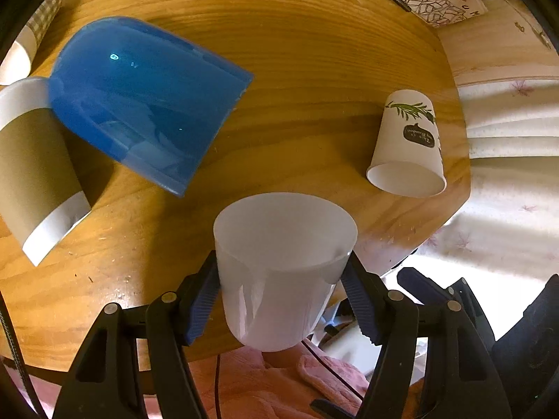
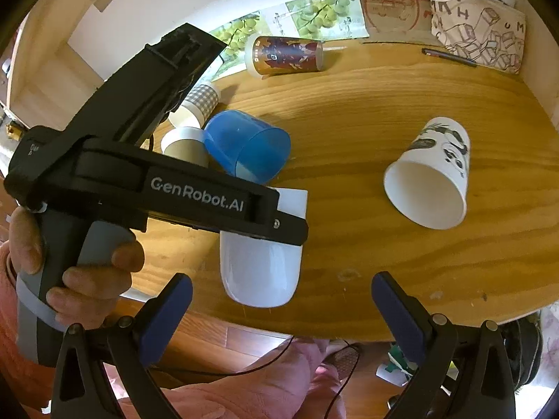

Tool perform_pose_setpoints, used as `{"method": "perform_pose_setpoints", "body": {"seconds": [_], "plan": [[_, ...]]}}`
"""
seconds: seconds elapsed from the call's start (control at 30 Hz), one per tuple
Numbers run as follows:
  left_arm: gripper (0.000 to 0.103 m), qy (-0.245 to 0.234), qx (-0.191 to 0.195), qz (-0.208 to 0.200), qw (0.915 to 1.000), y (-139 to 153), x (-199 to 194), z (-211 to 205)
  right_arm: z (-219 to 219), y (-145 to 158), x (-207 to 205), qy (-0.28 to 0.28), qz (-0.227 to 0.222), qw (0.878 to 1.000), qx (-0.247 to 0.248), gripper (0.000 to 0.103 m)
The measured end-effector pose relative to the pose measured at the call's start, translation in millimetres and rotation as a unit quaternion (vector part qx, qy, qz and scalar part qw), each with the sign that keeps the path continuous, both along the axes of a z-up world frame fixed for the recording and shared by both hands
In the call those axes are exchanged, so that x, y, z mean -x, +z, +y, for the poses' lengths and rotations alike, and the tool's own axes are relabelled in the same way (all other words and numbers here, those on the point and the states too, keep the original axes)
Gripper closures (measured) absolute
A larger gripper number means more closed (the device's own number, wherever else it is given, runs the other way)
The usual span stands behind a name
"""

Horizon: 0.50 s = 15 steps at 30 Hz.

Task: Flip cup upright
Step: 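Carry the upright white cup with the left gripper toward the right gripper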

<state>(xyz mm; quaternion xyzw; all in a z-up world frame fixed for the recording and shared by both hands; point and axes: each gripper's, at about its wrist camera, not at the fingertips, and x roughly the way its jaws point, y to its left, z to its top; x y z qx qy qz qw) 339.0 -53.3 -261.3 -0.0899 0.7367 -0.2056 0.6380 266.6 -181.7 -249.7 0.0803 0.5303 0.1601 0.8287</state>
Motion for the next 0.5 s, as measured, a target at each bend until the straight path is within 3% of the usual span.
{"method": "perform_pose_setpoints", "body": {"seconds": [0.5], "plan": [[0.032,-0.014,0.027,0.025,0.9992,-12,-10,11,6,-23,-24,-0.013,-0.008,1.0,-0.017,0.0]]}}
